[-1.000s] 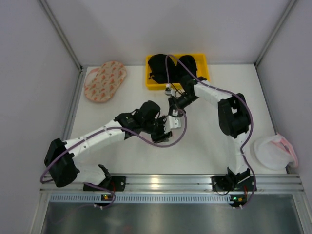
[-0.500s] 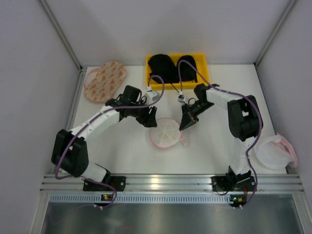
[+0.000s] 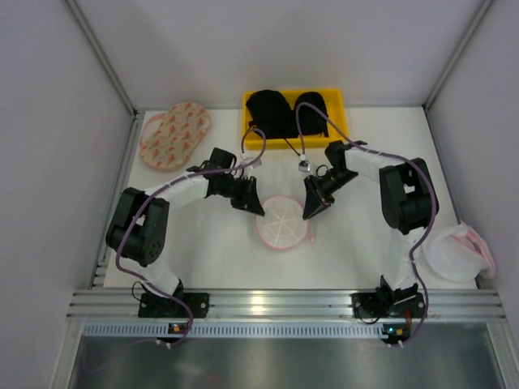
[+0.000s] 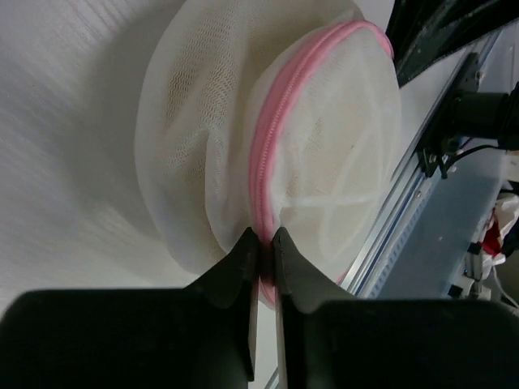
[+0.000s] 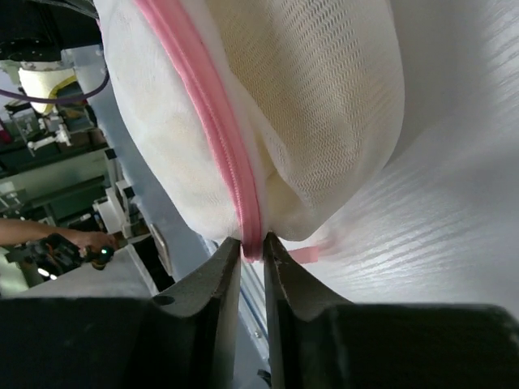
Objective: Place the bra in the laundry bag and zip it closed
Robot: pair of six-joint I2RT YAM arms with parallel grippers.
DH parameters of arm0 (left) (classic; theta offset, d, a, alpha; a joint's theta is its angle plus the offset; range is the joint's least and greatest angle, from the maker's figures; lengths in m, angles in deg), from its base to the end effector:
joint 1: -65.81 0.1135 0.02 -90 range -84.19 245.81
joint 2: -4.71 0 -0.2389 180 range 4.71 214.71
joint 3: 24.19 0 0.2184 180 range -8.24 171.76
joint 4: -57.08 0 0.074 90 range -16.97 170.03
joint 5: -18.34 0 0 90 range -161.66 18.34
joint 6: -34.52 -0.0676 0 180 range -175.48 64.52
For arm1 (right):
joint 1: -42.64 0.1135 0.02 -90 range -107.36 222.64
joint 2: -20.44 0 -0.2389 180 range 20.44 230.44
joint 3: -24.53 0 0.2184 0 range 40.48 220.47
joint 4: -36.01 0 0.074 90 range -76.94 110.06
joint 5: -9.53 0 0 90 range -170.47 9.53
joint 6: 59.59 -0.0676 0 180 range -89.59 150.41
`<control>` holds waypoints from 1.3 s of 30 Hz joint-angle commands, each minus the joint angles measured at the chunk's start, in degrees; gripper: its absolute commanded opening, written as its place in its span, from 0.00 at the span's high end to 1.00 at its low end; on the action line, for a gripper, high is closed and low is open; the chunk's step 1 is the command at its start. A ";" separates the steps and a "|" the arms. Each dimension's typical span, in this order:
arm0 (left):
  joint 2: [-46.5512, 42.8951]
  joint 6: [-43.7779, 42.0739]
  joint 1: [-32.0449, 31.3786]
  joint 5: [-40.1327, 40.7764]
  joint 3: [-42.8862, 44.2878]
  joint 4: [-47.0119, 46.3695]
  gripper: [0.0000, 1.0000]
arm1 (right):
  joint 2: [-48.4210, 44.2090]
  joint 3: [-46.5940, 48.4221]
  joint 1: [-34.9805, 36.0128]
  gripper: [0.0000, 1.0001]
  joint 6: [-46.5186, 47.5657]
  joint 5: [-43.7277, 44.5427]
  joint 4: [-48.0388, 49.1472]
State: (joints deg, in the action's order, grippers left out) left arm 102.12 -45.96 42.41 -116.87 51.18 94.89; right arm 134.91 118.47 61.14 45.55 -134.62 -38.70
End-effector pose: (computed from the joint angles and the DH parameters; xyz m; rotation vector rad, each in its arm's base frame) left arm 0.2694 -0.1689 0.1633 0.6030 2.5430 -1.2353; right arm 0.2795 0.1513 0.1412 0.7214 -2.6049 -1.3771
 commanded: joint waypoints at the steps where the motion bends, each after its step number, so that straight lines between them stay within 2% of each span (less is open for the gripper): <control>1: -0.28 3.76 0.11 -5.50 -1.32 -6.49 0.92 | -1.80 3.72 -0.31 0.79 -0.28 0.54 1.82; 3: -2.12 3.58 2.12 -4.72 -2.37 -6.05 1.00 | -1.10 5.67 -0.31 0.61 0.07 1.15 0.50; 4: -2.83 3.49 3.52 -4.28 -2.90 -5.18 1.00 | -1.01 7.15 -0.31 0.45 0.16 1.67 0.06; 6: -4.58 1.22 8.79 -3.84 -3.96 -2.89 1.00 | -0.92 8.65 -0.57 0.35 0.07 2.47 -0.82; 7: -5.11 0.07 10.98 -3.66 -4.22 0.07 1.00 | -0.75 10.49 -0.66 0.25 0.33 2.21 -1.52; 10: -6.87 -6.34 20.81 -2.78 -3.52 8.15 1.00 | 1.27 14.79 -1.01 0.09 2.44 0.80 -6.35; 16: -12.23 -18.82 35.41 1.86 -3.43 17.76 1.00 | 1.54 19.38 -1.89 0.04 3.85 0.89 -9.61; 21: -10.49 -28.04 46.76 3.02 0.34 28.55 1.00 | 1.98 20.88 -3.21 0.04 4.81 1.59 -11.64; 25: -9.60 -31.75 55.63 6.09 3.33 31.04 1.00 | 2.16 21.58 -4.17 0.03 5.08 1.94 -12.43; 29: -8.47 -31.93 59.95 8.38 5.70 30.08 1.00 | 2.24 21.76 -4.53 0.03 4.73 2.38 -11.73; 30: -8.20 -31.58 60.31 9.08 6.06 29.29 0.95 | 2.24 21.76 -4.61 0.04 4.38 2.47 -11.46; 32: -6.89 -29.92 60.84 8.91 7.37 26.57 0.94 | 2.68 21.93 -4.70 0.04 4.11 2.91 -11.29; 36: -3.55 -26.93 60.93 8.04 11.05 23.48 0.81 | 3.12 23.07 -4.97 0.05 4.37 3.96 -11.46; 37: -2.84 -26.75 61.01 8.03 12.11 23.48 0.72 | 3.12 23.43 -5.14 0.04 4.81 4.49 -11.72; 38: -2.23 -25.27 60.93 8.82 13.08 24.09 0.69 | 3.12 23.69 -5.23 0.05 4.99 5.62 -12.07; 39: -2.39 -25.25 61.01 9.00 14.92 24.79 0.58 | 2.51 24.22 -5.40 0.04 5.25 6.24 -12.25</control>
State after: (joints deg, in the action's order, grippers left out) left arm 99.30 -73.28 103.02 -108.00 61.39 121.41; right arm 138.17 139.32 56.96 48.98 -130.14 -49.89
